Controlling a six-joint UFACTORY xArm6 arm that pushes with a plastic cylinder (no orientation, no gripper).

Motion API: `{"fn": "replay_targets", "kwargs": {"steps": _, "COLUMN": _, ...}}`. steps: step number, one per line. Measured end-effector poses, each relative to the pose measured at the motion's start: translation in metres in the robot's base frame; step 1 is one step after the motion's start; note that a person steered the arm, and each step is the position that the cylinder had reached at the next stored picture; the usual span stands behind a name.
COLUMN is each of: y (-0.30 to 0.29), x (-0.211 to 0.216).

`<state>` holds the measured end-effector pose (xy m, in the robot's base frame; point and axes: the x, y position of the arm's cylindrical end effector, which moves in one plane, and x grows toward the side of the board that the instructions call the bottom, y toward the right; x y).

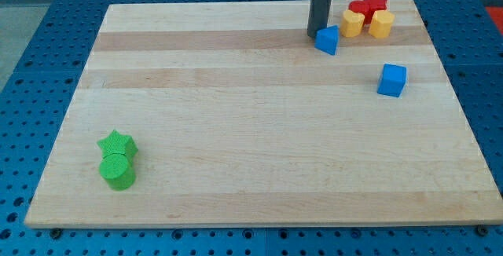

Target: Slide the blue triangle to the blue cube

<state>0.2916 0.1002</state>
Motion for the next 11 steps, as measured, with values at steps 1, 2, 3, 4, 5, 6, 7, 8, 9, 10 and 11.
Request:
{"fn": "replay_targets", "kwargs": {"steps": 1, "y": 0.017, "x": 0.005}}
{"fn": "replay_targets", "kwargs": {"steps": 2, "y": 0.037, "x": 0.007}}
{"fn": "replay_targets", "kwargs": {"steps": 3, "y": 0.043, "x": 0.021}}
{"fn": "replay_targets", "kwargs": {"steps": 4, "y": 0.039, "x": 0.030}}
{"fn": "replay_targets", "kwargs": {"steps": 5, "y": 0.036, "x": 0.045}}
{"fn": "replay_targets", "kwargs": {"steps": 6, "y": 0.036, "x": 0.065}}
{"fn": "replay_targets", "kwargs": {"steps": 7, "y": 0.026, "x": 0.071}}
{"fn": "replay_targets", "kwargs": {"steps": 8, "y": 0.008, "x": 0.081}}
{"fn": "replay_targets", "kwargs": {"steps": 9, "y": 0.003, "x": 0.102}}
{"fn": "replay_targets", "kwargs": {"steps": 10, "y": 0.013, "x": 0.105}}
{"fn": "replay_targets", "kwargs": {"steps": 11, "y": 0.025, "x": 0.099}}
